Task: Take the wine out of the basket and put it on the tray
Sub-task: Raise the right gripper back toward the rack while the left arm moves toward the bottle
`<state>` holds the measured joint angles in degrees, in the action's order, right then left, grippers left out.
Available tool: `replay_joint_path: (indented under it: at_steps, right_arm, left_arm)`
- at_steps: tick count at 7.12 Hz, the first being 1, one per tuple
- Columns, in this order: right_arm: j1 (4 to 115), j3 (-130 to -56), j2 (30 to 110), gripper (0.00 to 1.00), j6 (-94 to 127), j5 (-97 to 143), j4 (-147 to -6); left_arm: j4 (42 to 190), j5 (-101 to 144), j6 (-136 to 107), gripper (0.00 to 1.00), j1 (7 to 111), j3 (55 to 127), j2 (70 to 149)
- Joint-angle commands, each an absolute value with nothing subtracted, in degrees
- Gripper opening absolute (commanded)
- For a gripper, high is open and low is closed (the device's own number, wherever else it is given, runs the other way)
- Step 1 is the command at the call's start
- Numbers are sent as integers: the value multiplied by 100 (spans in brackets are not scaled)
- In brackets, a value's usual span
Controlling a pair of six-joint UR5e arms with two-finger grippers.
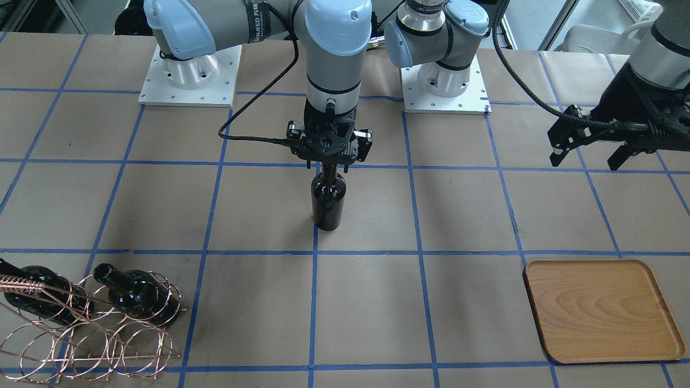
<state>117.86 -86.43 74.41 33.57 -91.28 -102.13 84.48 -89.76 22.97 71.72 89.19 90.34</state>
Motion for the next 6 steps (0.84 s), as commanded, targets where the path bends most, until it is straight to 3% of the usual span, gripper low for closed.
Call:
replay_joint_path:
  at_steps: [1,6]
  right_arm:
    - [11725,-8587,7653,100,3026,-9123,-10265]
    - [9946,-8569,8857,100,1637,-9123,-8969]
  left_arm:
    - [8472,-9000,2137,100,7451,8912,9026]
    - [8438,-8991,679,100,8846,8930,9035]
